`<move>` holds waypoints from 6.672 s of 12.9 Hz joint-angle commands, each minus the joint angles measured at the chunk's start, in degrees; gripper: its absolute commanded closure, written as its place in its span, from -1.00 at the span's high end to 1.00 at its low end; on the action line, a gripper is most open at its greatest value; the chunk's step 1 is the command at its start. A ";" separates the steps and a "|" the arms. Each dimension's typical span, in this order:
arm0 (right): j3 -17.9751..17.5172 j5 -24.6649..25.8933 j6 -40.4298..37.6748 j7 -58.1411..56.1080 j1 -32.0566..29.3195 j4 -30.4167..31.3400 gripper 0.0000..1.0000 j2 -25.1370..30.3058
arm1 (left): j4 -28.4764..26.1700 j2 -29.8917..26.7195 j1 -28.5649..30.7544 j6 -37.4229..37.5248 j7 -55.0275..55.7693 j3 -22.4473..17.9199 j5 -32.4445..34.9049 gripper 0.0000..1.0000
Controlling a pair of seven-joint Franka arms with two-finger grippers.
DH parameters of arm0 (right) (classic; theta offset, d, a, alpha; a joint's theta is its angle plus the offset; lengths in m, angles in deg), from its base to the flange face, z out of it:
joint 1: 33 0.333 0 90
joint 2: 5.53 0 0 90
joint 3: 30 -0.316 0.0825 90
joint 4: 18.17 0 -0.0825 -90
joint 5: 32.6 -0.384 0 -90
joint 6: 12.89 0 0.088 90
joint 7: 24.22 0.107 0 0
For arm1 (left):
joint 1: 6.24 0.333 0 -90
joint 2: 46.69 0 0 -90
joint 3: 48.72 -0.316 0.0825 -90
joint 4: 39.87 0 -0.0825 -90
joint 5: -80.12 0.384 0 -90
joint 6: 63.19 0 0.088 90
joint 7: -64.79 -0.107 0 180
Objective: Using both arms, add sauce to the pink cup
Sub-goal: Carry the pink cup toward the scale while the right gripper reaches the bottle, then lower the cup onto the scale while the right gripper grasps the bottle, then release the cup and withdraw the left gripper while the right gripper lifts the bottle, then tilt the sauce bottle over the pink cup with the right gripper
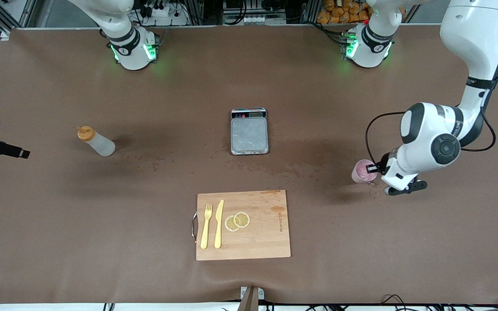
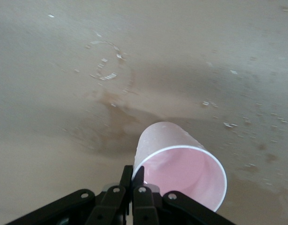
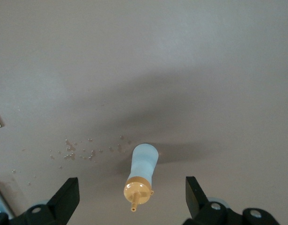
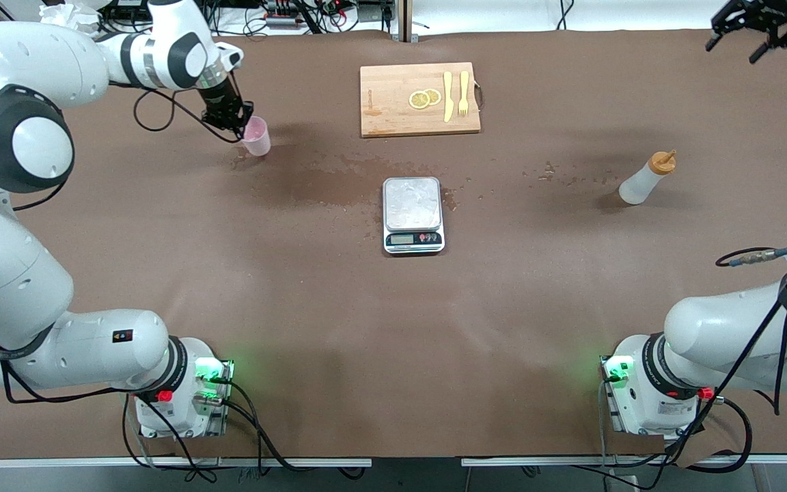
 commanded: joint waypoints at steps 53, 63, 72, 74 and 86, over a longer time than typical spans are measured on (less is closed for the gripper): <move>-1.98 -10.99 -18.77 89.69 26.95 -9.56 -0.72 -15.71 | 21.13 -7.66 -3.38 19.86 23.30 14.18 7.23 1.00; -1.89 -0.17 -19.55 110.81 42.69 -13.87 -0.74 -20.37 | 21.58 -19.62 3.95 28.47 -1.81 3.49 -1.28 1.00; -1.71 8.35 -27.81 118.55 51.04 -18.44 -0.77 -23.35 | 22.10 -21.56 -3.27 32.96 -9.77 -9.03 -4.55 1.00; -1.71 9.77 -29.57 118.55 51.32 -18.79 -0.81 -23.35 | 22.01 -21.74 -3.18 33.48 -10.47 -8.41 -4.29 1.00; -1.71 9.60 -29.93 116.28 47.90 -21.17 -1.00 -25.90 | 21.93 -21.65 -2.83 34.72 -9.95 -8.59 -3.94 1.00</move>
